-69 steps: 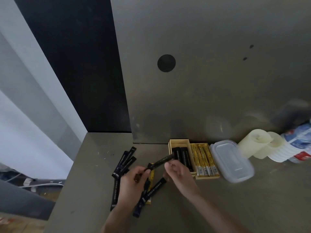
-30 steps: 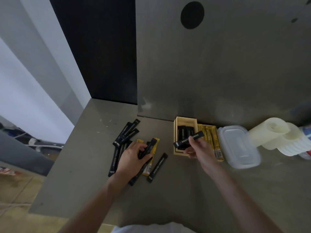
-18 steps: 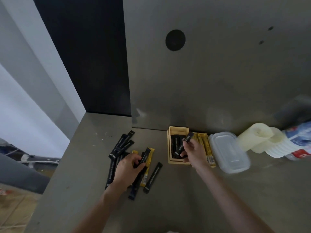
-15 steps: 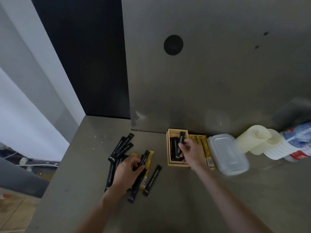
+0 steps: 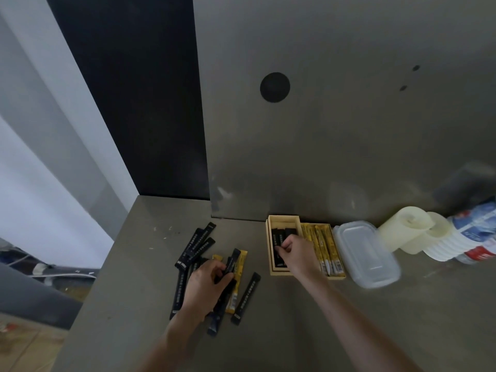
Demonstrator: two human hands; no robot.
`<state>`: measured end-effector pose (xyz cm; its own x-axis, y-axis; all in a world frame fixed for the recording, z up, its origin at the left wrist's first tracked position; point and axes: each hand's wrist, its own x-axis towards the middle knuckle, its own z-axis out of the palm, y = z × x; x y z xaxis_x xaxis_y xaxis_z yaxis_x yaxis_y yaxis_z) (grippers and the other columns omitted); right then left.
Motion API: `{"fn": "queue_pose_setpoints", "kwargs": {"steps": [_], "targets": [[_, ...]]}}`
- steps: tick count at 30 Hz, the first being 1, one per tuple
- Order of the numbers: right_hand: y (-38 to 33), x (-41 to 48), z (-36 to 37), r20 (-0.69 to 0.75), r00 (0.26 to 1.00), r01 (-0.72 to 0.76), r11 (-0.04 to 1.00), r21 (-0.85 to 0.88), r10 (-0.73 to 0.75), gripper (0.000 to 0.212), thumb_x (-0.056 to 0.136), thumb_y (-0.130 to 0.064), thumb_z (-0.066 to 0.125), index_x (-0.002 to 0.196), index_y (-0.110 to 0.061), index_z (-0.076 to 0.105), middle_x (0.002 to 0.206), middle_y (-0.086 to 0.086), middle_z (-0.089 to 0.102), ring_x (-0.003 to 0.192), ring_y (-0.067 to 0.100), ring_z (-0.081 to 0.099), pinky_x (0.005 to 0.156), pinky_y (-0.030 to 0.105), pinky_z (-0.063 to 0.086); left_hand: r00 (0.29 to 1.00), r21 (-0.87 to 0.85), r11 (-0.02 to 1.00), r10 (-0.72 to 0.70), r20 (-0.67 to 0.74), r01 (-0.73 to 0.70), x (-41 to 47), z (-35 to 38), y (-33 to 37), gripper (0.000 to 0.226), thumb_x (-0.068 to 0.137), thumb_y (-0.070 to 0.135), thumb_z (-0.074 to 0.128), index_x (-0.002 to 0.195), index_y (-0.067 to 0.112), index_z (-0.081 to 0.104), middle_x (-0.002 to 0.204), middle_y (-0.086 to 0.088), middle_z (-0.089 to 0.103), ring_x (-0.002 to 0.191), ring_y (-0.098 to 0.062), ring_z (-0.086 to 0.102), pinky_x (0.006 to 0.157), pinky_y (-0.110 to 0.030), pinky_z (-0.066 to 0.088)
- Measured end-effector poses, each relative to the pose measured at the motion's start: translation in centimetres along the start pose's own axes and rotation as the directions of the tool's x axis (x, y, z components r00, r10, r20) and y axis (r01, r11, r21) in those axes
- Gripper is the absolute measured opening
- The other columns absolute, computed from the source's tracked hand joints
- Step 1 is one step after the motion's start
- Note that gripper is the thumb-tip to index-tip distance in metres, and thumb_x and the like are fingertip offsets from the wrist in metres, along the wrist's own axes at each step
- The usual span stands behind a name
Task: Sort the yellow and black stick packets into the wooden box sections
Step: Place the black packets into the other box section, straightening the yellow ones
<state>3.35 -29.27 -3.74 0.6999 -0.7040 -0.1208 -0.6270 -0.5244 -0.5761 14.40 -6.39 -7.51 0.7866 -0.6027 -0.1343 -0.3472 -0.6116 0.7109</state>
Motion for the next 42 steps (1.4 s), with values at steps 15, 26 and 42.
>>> {"fn": "queue_pose_setpoints", "kwargs": {"steps": [15, 26, 42], "targets": [[0.3, -2.1, 0.8, -0.040, 0.998, 0.057, 0.933, 0.356, -0.045, 0.006, 0.097, -0.018, 0.063, 0.100, -0.022, 0.066, 0.084, -0.006, 0.070, 0.070, 0.002, 0.070, 0.063, 0.018, 0.057, 0.980, -0.350, 0.916, -0.194, 0.037, 0.195, 0.3, -0.8, 0.0, 0.014, 0.098, 0.034, 0.059, 0.099, 0.020, 0.056, 0.086, 0.003, 0.076, 0.049, -0.018, 0.058, 0.051, -0.037, 0.050], [-0.2, -2.5, 0.0, 0.022, 0.998, -0.054, 0.832, 0.552, 0.050, 0.007, 0.096, -0.014, 0.064, 0.101, -0.016, 0.069, 0.084, 0.002, 0.074, 0.081, 0.017, 0.074, 0.061, 0.016, 0.054, 0.970, -0.638, 0.731, -0.192, 0.149, 0.243, 0.1, -1.6, 0.2, 0.013, 0.097, 0.012, 0.060, 0.097, 0.000, 0.065, 0.093, -0.011, 0.078, 0.085, -0.033, 0.074, 0.079, -0.049, 0.060], [-3.7, -4.3, -0.1, 0.309, 0.951, -0.225, 0.688, 0.690, 0.000, 0.032, 0.092, -0.035, 0.069, 0.100, -0.004, 0.070, 0.069, -0.005, 0.061, 0.065, 0.009, 0.056, 0.062, 0.022, 0.045, 0.964, -0.416, 0.908, 0.150, 0.218, -0.048, -1.4, -2.1, 4.0, 0.015, 0.098, 0.030, 0.060, 0.093, 0.024, 0.073, 0.079, 0.001, 0.077, 0.052, -0.011, 0.052, 0.054, -0.025, 0.041]]}}
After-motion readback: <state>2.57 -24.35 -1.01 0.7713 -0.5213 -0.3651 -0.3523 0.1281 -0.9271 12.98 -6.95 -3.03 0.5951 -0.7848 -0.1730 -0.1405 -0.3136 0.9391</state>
